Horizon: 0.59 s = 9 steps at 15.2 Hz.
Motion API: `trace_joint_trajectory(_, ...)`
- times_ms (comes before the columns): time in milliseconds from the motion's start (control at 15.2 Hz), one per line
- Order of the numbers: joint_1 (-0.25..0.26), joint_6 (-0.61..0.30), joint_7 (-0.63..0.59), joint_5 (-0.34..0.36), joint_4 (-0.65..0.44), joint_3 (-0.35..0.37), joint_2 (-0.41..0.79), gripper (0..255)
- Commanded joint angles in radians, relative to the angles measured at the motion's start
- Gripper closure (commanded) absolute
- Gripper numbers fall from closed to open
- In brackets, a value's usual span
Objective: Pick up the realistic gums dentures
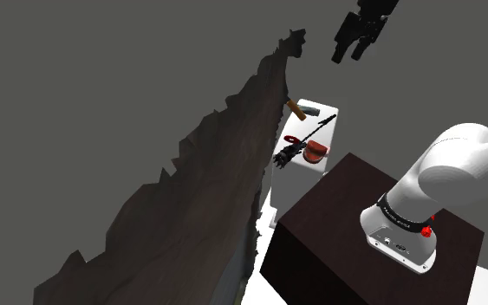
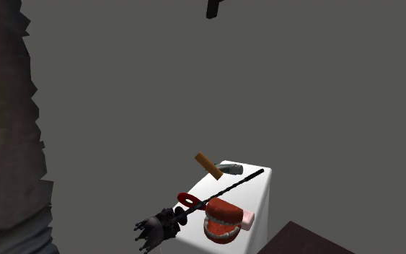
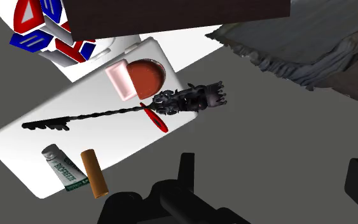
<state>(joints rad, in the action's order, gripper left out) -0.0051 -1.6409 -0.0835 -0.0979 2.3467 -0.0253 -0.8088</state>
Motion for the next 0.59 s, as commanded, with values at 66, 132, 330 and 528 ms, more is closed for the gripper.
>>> trace_joint_trajectory(66,-0.001,-0.027,0.013,0.005,0.032,-0.005,-0.001,0)
trace_joint_trajectory(132,-0.002,-0.055,0.026,0.01,0.064,-0.011,-0.001,0)
trace_joint_trajectory(330,-0.006,-0.141,0.065,0.026,0.152,-0.029,0.008,0)
trace_joint_trajectory(528,-0.01,-0.232,0.105,0.043,0.231,-0.048,0.031,0)
